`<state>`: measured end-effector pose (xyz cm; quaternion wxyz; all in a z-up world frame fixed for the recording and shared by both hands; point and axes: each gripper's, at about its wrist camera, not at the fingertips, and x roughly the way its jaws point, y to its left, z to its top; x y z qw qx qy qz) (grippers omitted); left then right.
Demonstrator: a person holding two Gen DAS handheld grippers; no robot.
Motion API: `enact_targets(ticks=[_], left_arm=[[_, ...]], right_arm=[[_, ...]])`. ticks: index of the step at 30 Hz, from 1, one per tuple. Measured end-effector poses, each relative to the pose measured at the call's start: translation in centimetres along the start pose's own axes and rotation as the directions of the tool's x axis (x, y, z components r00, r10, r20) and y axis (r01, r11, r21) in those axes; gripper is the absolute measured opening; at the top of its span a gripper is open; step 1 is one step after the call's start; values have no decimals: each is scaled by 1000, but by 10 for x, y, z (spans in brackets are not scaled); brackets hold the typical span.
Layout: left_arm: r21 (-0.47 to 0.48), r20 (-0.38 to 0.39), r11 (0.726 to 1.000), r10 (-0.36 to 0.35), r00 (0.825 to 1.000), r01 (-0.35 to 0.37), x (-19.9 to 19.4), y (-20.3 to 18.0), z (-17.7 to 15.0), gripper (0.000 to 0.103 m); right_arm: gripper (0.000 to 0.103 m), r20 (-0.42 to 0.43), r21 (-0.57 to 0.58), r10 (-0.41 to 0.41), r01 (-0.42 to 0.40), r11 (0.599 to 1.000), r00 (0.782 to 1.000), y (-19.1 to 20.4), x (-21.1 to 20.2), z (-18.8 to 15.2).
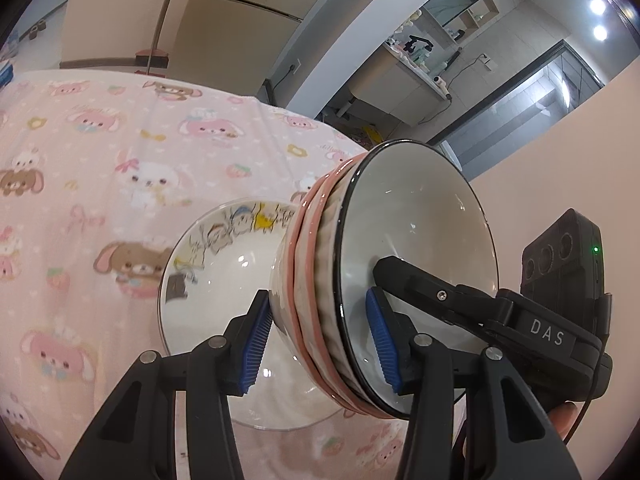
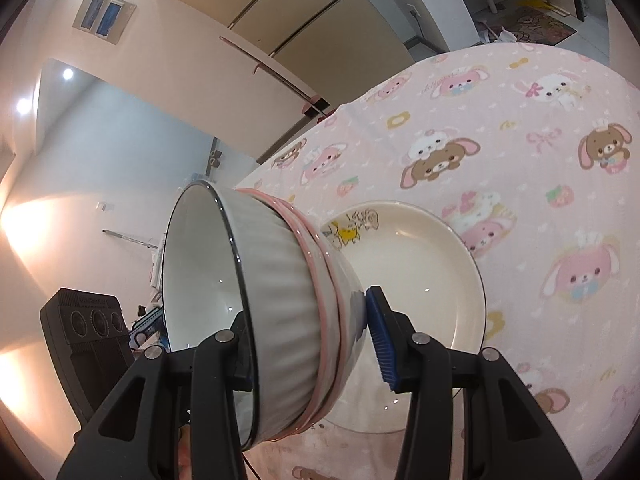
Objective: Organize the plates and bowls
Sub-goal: 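Lift the bowl stack with both tools and carry it over the plate stack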
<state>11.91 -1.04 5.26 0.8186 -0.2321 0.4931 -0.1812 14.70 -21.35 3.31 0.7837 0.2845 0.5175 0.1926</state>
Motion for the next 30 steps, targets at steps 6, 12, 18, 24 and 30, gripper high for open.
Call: enact_targets(ticks=[6, 12, 18, 24, 30], left_arm=[[-18, -23, 1000, -1, 1000, 1, 9, 9, -13, 50], [-28, -48, 1000, -4, 999, 2, 22, 18, -15, 50], [-38, -68, 999, -6, 998, 3, 34, 24, -13, 50], [-33, -82, 999, -4, 997, 1, 43, 26, -11, 50], [-31, -87, 1000, -6, 996, 3, 48, 24, -10, 50]], right_arm=[[44, -21, 15, -14, 14, 1000, 1000, -7, 8, -15], [44, -40, 25, -33, 34, 999, 999, -16, 18, -18], [44, -52, 37, -52, 54, 998, 997, -24, 26, -16], [44, -55, 49, -63, 66, 997, 996, -28, 30, -16], [44, -57, 60, -65, 69, 996, 996, -33, 31, -14]])
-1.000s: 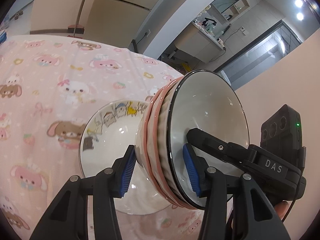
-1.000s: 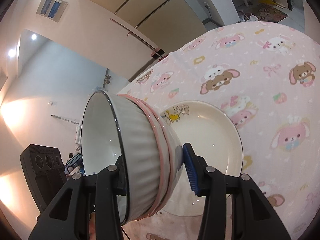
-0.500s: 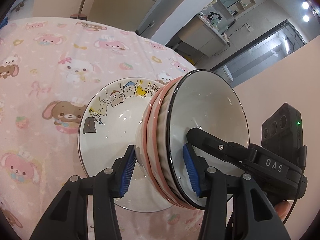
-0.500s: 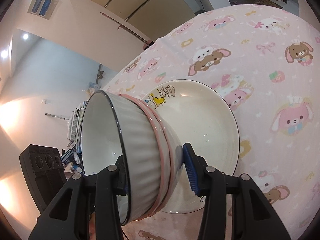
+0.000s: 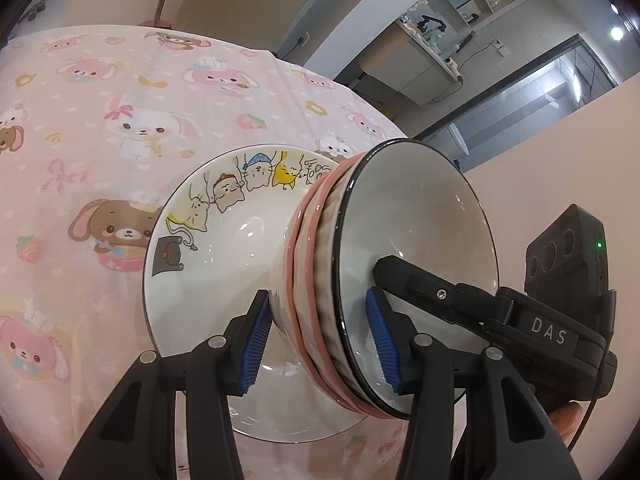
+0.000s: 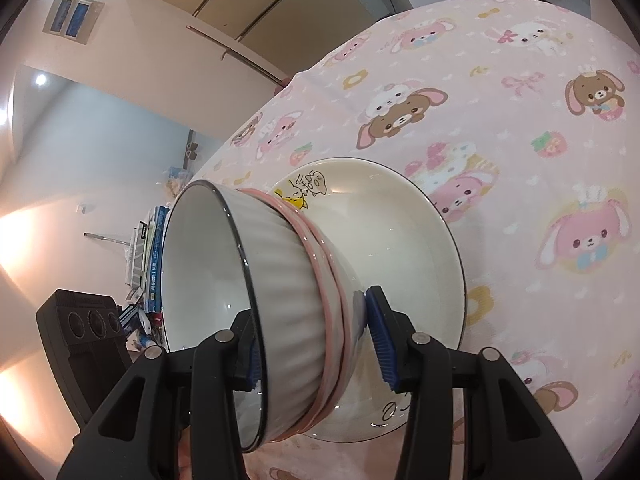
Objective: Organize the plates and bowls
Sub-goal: 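Lift the bowl stack with both tools and carry it over the plate stack, then lower the bowl stack with both tools onto the plate stack and open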
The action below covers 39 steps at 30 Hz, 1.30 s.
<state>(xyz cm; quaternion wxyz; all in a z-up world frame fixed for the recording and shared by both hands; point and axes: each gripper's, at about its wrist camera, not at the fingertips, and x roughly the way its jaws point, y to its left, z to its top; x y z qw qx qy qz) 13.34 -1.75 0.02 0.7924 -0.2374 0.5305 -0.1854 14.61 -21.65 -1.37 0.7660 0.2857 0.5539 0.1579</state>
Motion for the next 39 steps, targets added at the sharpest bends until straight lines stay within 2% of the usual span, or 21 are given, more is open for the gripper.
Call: enact_targets(ticks=[13, 19, 27, 32, 36, 39], left_arm=[[-7, -22, 1000, 17, 1000, -17, 12, 8, 1, 51], [-12, -20, 1000, -2, 1000, 2, 15, 13, 5, 51], [43, -22, 999, 31, 999, -30, 12, 9, 7, 52], [119, 26, 988, 95, 995, -98, 7, -3, 5, 52], [144, 82, 983, 102, 991, -113, -3, -6, 5, 52], [189, 202, 963, 154, 967, -193, -17, -13, 3, 52]], right_arm=[[44, -18, 0, -29, 29, 1000, 999, -2, 11, 0], [43, -8, -12, -39, 39, 999, 999, 0, 13, 1], [44, 8, -48, -46, 46, 998, 999, 4, 13, 0], [44, 12, -48, -39, 40, 998, 999, 3, 13, 0], [44, 33, -69, -56, 58, 996, 998, 7, 8, -1], [46, 129, -118, -108, 123, 985, 986, 19, -10, -4]])
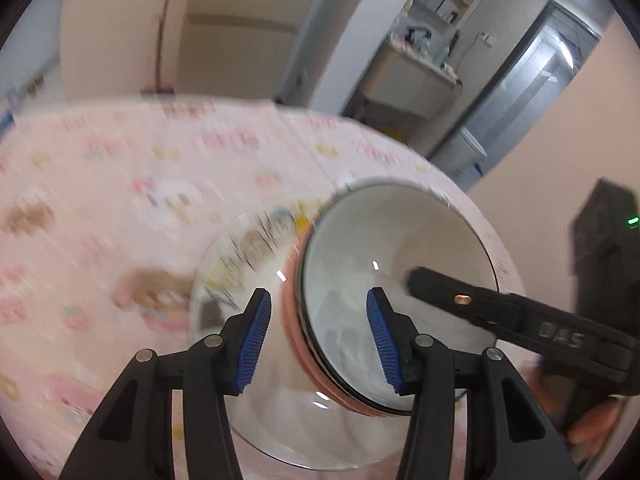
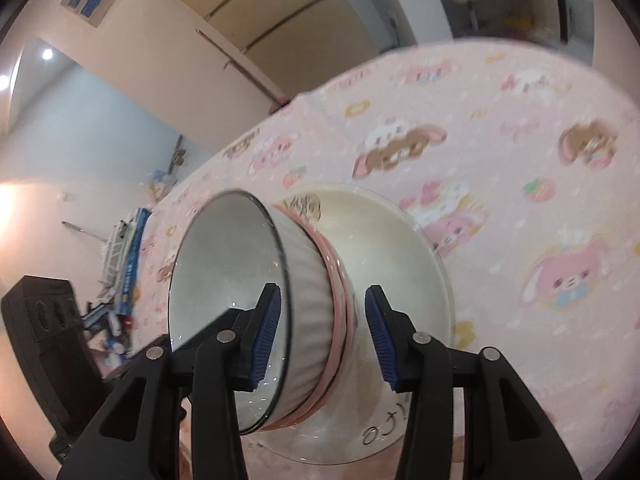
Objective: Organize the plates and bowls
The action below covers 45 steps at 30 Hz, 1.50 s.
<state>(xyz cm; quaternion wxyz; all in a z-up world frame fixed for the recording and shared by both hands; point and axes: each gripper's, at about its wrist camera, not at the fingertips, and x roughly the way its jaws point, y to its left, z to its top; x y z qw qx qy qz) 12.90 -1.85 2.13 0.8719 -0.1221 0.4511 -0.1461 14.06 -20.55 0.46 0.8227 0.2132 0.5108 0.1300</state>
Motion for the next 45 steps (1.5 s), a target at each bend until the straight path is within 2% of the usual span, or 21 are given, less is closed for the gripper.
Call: enact_targets(ticks=[3, 4, 7, 9, 10, 11, 13, 16, 20, 21, 24, 26, 28, 30, 32, 34, 37, 39, 41, 43, 45], left_arm=[[63, 121, 997, 41, 992, -49, -21, -6, -2, 53], [78, 156, 995, 43, 987, -55, -28, -8, -3, 57], [124, 290, 988, 49, 956, -89, -55, -16, -8, 62], [143, 357, 985, 39, 933, -96, -72, -20, -11, 65], [151, 393, 983, 33, 919, -100, -81, -21, -13, 71], [157, 425, 982, 28, 905, -105, -89, -20, -14, 79], [173, 505, 977, 24, 863, -128, -106, -23, -19, 87], [198, 602, 968, 4, 799, -154, -129, -28, -28, 89], [196, 654, 972, -32, 756, -129, -143, -22, -38, 103], [190, 671, 975, -45, 740, -112, -147, -20, -41, 103], [197, 702, 973, -57, 710, -117, -153, -23, -49, 103], [213, 713, 967, -55, 699, -141, -154, -25, -53, 103], [232, 717, 962, -69, 694, -144, -159, -24, -61, 103], [240, 719, 964, -96, 688, -116, -161, -19, -70, 103], [226, 726, 968, -91, 682, -112, -160, -14, -79, 103], [212, 724, 969, -71, 686, -124, -156, -7, -86, 103], [219, 717, 965, -59, 695, -144, -148, 2, -100, 103], [223, 721, 958, -36, 692, -182, -142, 6, -109, 103], [227, 723, 954, -28, 691, -198, -135, 8, -116, 103], [224, 714, 956, -28, 700, -190, -127, 11, -120, 103], [216, 704, 961, -30, 710, -173, -120, 14, -122, 103]], right_arm=[[51, 72, -59, -15, 20, 998, 997, 14, -20, 0], [51, 88, -69, -13, 19, 997, 996, 17, -24, -1], [52, 165, -116, -37, 56, 992, 986, 25, -41, -4], [56, 239, -143, -54, 90, 986, 969, 29, -54, -8], [57, 276, -149, -67, 112, 982, 959, 31, -61, -10], [60, 307, -155, -86, 139, 978, 948, 32, -67, -13], [63, 371, -174, -124, 200, 964, 920, 36, -80, -18], [74, 465, -216, -125, 250, 944, 877, 40, -99, -25], [86, 572, -266, -78, 275, 924, 816, 44, -121, -38], [92, 593, -276, -62, 275, 921, 803, 44, -125, -41], [103, 668, -294, -7, 272, 916, 744, 44, -140, -54], [103, 710, -307, 29, 272, 912, 703, 45, -148, -62], [103, 739, -318, 50, 283, 905, 672, 47, -152, -69], [103, 756, -336, 71, 293, 895, 651, 48, -152, -76], [103, 766, -344, 82, 298, 890, 638, 46, -147, -83], [103, 766, -344, 92, 284, 895, 637, 42, -142, -90], [103, 746, -345, 115, 233, 909, 656, 31, -130, -97], [103, 738, -356, 121, 232, 905, 663, 29, -122, -102], [103, 749, -370, 110, 274, 887, 653, 30, -115, -109], [103, 762, -375, 101, 309, 874, 639, 31, -108, -115], [103, 766, -382, 102, 322, 866, 635, 31, -102, -119]])
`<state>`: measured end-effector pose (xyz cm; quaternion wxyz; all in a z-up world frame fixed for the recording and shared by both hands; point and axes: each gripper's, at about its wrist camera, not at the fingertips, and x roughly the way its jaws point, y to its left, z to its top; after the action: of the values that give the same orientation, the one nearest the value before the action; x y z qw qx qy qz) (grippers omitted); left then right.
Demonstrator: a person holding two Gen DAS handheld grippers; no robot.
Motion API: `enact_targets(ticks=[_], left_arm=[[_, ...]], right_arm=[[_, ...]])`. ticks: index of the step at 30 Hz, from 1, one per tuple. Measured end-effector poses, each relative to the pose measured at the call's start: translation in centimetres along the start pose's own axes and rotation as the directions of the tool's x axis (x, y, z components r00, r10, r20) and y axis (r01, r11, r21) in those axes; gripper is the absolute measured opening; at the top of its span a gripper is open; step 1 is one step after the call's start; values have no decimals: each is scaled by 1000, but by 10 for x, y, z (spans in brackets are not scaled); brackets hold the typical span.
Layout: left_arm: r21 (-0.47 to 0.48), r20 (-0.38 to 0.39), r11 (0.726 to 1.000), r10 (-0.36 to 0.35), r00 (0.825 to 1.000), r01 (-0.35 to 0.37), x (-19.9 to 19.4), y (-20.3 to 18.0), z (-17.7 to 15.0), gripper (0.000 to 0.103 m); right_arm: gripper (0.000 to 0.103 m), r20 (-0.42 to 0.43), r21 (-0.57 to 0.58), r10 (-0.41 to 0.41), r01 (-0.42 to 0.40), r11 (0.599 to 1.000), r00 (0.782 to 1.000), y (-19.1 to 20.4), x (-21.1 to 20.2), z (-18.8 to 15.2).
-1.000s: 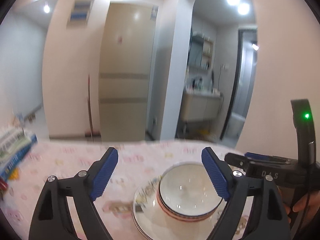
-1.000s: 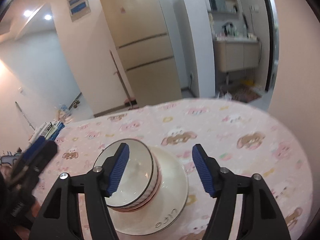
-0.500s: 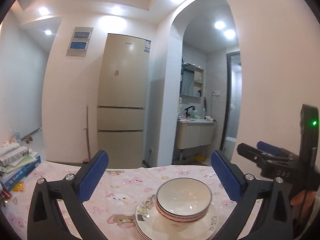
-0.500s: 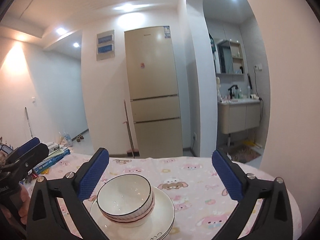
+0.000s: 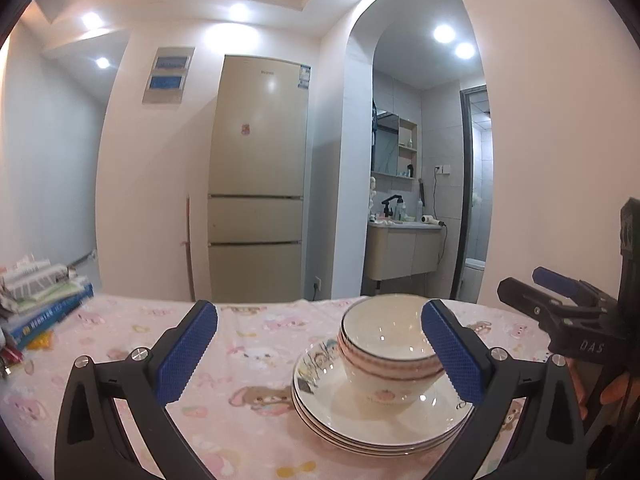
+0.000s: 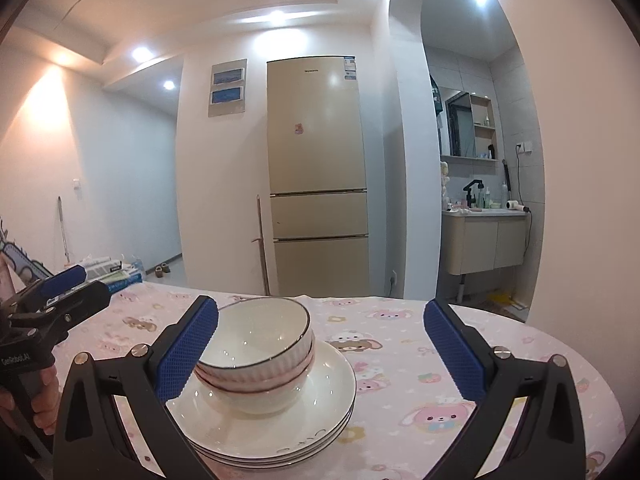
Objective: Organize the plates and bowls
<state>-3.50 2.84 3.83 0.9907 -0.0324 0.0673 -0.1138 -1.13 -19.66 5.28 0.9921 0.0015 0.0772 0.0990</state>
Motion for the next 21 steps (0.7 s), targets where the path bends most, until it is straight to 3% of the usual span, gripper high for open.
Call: enact_targets(ticks=[7, 11, 15, 21], left_arm=[[18, -24, 1000, 19, 1000, -18, 9, 1, -20, 103], [-17, -73, 1000, 5, 997, -7, 16, 5, -27, 103], [-32, -90, 998, 45, 995, -48, 19, 8, -28, 103], [51, -145, 994, 100, 984, -93, 31, -6, -31, 103]], right_arm=[[103, -12, 4, -2, 2, 1000, 1000, -4, 5, -19], [103, -36, 9, 4, -4, 1000, 999, -6, 9, -28], [103, -47, -31, 2, -4, 1000, 999, 0, 10, -31], [103, -145, -24, -16, 12, 1000, 989, -3, 24, -37]])
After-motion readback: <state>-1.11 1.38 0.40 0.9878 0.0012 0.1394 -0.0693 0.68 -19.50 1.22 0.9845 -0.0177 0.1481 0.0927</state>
